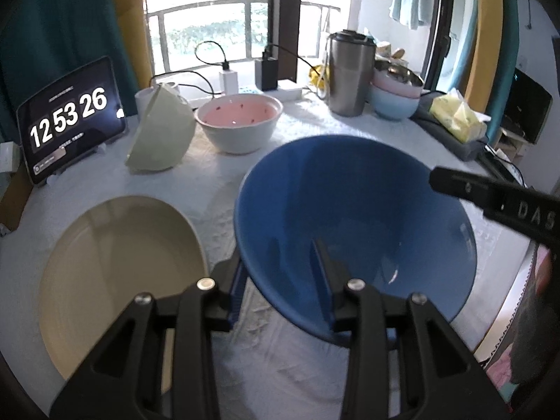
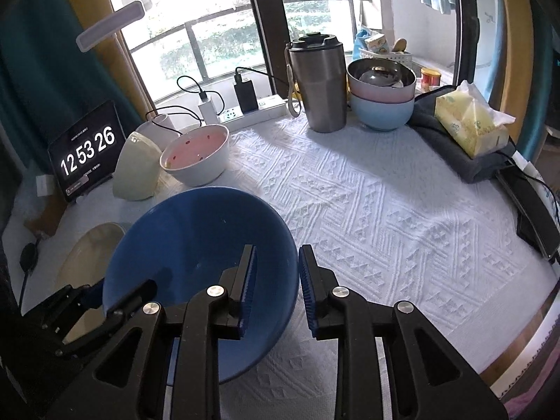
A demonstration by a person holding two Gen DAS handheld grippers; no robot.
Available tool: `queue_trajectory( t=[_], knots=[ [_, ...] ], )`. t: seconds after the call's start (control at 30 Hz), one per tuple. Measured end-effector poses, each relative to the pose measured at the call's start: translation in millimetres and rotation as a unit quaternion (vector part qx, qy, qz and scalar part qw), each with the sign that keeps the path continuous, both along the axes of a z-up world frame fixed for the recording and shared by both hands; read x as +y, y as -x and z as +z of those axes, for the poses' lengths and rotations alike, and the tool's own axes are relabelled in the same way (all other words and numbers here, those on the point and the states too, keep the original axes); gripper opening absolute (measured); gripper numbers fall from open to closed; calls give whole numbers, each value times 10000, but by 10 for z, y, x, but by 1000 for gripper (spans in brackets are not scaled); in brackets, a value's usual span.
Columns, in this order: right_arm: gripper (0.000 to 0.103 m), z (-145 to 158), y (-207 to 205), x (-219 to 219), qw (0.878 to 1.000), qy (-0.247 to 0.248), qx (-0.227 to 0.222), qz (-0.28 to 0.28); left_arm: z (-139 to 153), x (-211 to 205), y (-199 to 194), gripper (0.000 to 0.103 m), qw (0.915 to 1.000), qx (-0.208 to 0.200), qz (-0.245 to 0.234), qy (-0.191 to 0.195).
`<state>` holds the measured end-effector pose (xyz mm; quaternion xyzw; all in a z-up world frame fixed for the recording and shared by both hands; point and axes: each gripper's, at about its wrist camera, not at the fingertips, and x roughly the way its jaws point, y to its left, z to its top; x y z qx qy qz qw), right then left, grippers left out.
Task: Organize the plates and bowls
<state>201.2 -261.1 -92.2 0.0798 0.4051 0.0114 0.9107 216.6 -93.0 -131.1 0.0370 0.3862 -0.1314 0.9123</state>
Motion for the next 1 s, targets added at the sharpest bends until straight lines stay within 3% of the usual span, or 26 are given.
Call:
queue_trajectory(
  t=[0.23, 0.37, 1.0],
  knots=[
    [27, 123, -32, -62, 9999, -1, -116, -64, 48, -69, -6, 37, 9998, 44, -167, -82],
    [27, 189, -56, -88, 9998, 14, -175, -86, 103, 22, -18, 46, 10000, 70, -41, -31],
    [27, 452, -316, 253, 9986, 162, -389, 316, 575, 622, -110, 52, 9977, -376, 494, 267]
  ],
)
